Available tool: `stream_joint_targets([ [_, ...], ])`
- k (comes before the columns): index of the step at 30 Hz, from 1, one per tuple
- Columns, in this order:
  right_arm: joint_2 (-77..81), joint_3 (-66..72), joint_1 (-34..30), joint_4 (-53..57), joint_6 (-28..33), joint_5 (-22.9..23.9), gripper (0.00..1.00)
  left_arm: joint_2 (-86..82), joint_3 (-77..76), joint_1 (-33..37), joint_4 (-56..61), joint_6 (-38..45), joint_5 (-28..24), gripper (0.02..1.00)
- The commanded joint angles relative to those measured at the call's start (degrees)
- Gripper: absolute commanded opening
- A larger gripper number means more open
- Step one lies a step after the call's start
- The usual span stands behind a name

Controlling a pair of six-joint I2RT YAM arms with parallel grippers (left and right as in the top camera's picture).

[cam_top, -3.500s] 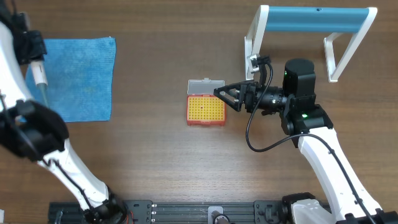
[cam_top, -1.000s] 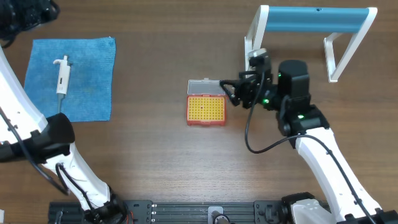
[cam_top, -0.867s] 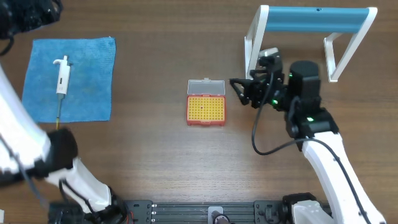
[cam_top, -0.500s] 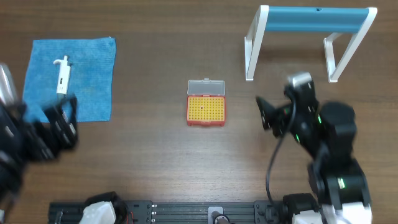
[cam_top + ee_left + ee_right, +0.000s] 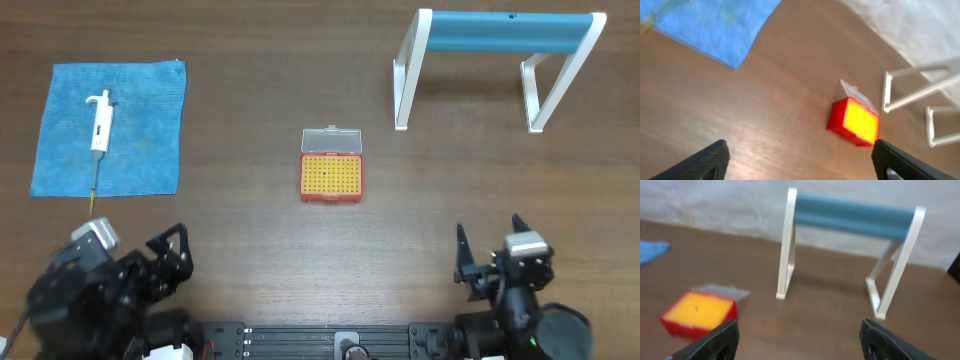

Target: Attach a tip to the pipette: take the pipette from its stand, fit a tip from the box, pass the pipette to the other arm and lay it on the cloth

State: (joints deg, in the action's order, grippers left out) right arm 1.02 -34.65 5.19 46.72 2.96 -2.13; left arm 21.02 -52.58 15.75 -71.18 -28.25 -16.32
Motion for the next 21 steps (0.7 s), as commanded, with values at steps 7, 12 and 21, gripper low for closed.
stream_joint_targets([
  [7,0.2,5.35,-0.13,0.31,0.74,2.8,0.787,-0.39,11.85,-0.07,2.56,-10.51,0.68,0.923],
  [12,0.2,5.35,-0.13,1.03,0.57,1.7,0.787,-0.39,12.13,-0.07,2.45,-10.51,0.68,0.921],
  [21,0.2,5.35,-0.13,6.54,0.57,1.7,0.792,-5.99,17.18,-8.5,2.47,-10.51,0.7,0.923],
])
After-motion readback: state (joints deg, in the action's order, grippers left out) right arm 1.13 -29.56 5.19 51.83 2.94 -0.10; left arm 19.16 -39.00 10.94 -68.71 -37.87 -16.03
